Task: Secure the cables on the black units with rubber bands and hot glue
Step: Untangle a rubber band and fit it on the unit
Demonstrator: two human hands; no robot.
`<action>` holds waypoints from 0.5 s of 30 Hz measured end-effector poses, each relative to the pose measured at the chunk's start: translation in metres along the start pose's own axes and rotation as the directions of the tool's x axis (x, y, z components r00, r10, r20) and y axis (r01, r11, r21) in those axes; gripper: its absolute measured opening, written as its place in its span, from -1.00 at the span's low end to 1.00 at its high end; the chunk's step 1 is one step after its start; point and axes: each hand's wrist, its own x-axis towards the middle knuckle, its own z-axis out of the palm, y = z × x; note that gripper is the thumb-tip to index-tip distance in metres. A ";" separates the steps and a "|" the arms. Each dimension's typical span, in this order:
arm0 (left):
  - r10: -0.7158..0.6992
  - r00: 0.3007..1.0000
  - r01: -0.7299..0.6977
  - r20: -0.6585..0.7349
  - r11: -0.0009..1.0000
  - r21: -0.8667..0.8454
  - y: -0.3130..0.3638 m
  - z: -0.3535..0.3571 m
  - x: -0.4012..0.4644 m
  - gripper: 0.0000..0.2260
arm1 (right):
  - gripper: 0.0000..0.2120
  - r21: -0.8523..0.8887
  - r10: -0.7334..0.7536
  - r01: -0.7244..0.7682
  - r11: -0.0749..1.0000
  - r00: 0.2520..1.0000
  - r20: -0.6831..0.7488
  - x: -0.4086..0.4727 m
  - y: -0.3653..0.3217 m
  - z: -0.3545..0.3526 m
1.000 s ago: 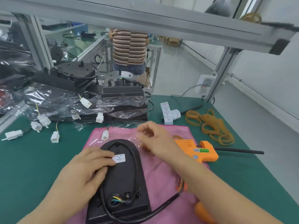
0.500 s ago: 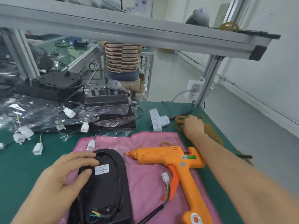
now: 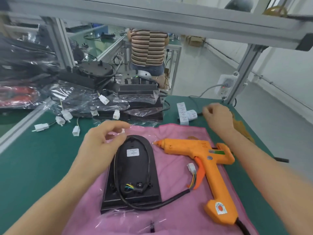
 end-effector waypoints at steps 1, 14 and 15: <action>-0.021 1.000 0.020 -0.010 0.998 -0.065 0.005 0.004 0.003 -0.70 | -0.73 0.325 0.060 -0.055 0.944 0.998 -0.007 -0.008 -0.019 -0.009; -0.001 0.977 0.078 0.215 0.933 -0.351 0.031 0.036 0.018 -0.84 | -0.70 0.883 -0.486 -0.468 -0.032 0.779 0.395 -0.116 -0.116 -0.028; 0.009 0.980 0.062 0.201 0.935 -0.348 0.032 0.037 0.015 -0.82 | -0.71 0.846 -0.549 -0.513 -0.142 0.752 0.364 -0.115 -0.116 -0.030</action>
